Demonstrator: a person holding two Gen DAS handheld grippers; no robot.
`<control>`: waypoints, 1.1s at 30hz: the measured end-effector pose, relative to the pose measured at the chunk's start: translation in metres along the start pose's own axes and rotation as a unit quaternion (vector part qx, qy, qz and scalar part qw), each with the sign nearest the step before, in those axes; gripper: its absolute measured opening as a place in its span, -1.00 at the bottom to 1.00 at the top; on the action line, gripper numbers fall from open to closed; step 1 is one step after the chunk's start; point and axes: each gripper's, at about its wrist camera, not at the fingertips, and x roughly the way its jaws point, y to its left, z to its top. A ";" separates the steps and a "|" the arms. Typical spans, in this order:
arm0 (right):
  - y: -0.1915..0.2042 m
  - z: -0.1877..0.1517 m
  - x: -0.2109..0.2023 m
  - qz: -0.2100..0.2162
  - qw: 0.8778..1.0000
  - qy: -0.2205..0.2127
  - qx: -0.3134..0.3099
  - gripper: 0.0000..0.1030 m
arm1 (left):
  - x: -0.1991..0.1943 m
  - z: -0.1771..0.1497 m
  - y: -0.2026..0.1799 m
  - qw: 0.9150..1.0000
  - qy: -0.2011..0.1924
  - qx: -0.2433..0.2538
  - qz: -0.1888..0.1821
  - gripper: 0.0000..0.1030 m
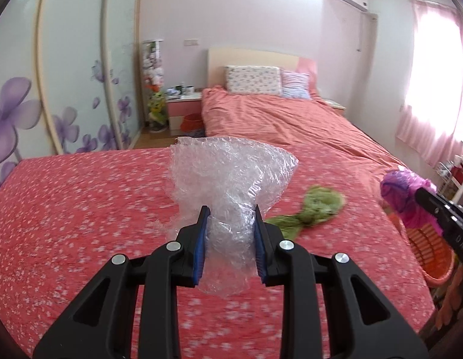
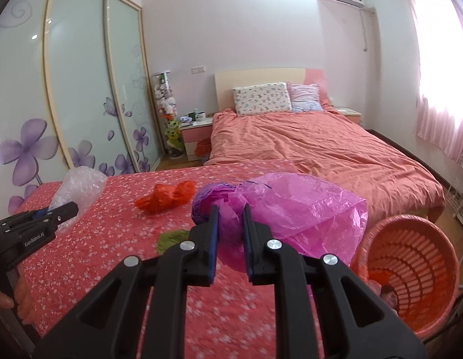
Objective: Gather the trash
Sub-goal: 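Carry the bubble wrap and pink bag over the orange basket and open both grippers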
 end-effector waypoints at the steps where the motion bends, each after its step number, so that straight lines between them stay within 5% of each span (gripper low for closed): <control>1: -0.006 -0.002 -0.003 -0.003 1.000 -0.001 0.005 -0.70 | 0.000 -0.001 -0.005 1.000 0.001 0.002 -0.006 -0.47; 16: -0.094 -0.036 -0.063 -0.081 0.994 -0.042 0.066 -0.68 | -0.001 -0.011 -0.115 0.991 0.008 0.057 -0.117 -0.47; 33: -0.191 -0.064 -0.081 -0.147 0.980 -0.061 0.121 -0.67 | 0.024 -0.023 -0.221 0.968 0.033 0.102 -0.229 -0.47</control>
